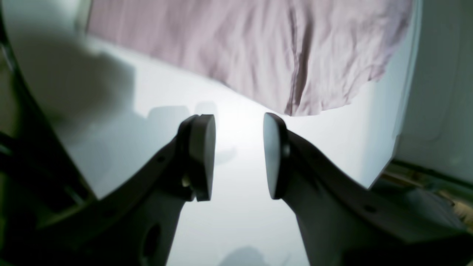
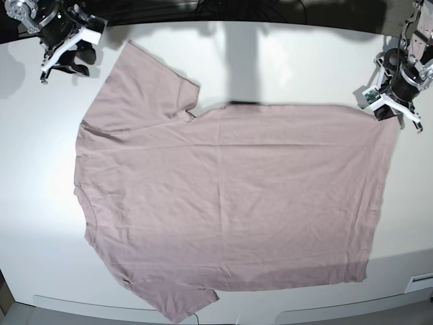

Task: Fold the T-shirt properly
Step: 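Grasp the collar-side corners of the shirt with both grippers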

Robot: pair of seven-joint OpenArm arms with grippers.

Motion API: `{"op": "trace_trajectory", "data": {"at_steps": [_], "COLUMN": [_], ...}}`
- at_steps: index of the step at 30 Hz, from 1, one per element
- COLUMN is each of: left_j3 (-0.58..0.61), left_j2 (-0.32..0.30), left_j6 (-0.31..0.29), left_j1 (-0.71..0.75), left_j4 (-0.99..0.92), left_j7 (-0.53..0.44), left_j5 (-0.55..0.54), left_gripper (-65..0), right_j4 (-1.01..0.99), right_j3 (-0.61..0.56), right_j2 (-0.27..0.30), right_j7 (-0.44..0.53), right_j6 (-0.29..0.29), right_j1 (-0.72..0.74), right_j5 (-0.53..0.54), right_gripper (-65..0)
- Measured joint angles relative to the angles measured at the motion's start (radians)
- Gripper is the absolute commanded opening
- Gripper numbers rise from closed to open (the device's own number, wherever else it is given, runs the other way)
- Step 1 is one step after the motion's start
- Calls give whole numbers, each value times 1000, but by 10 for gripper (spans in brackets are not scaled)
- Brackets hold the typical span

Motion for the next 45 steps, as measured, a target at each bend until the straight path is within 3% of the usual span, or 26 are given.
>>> {"op": "trace_trajectory", "data": {"at_steps": [5,7,10,17,21,25,42,45], "left_j3": [0,0,0,0,0,0,0,0], "left_j2": [0,0,0,0,0,0,0,0], "left_j6": [0,0,0,0,0,0,0,0], "left_j1": [0,0,0,0,0,0,0,0], "left_j4": [0,0,0,0,0,0,0,0], "left_j7": [1,0,1,1,0,1,11,11], "left_j5": [0,0,0,0,0,0,-3,-4], "left_gripper": [-650,-650,-650,-650,-650,-650,-650,-650], "right_j4": [-66,-81,-103,-151,-188,-230,-260,-260], "right_j3": [0,-2,-23,-182,-296,-380,-579,-579], "right_j2": [10,15,27,26,26,26,26,26], "right_j7": [-2,2,30,23,-24,-41,-54,-55], "right_j6": [0,1,48,52,37,32,10,11], "right_j1": [42,59,91,222,311,379,543,543], "right_j5": [-5,50,80,73,-10,-14,-13,-13], "right_gripper": [-380,-380,-380,-380,-380,-380,-381,-430]}}
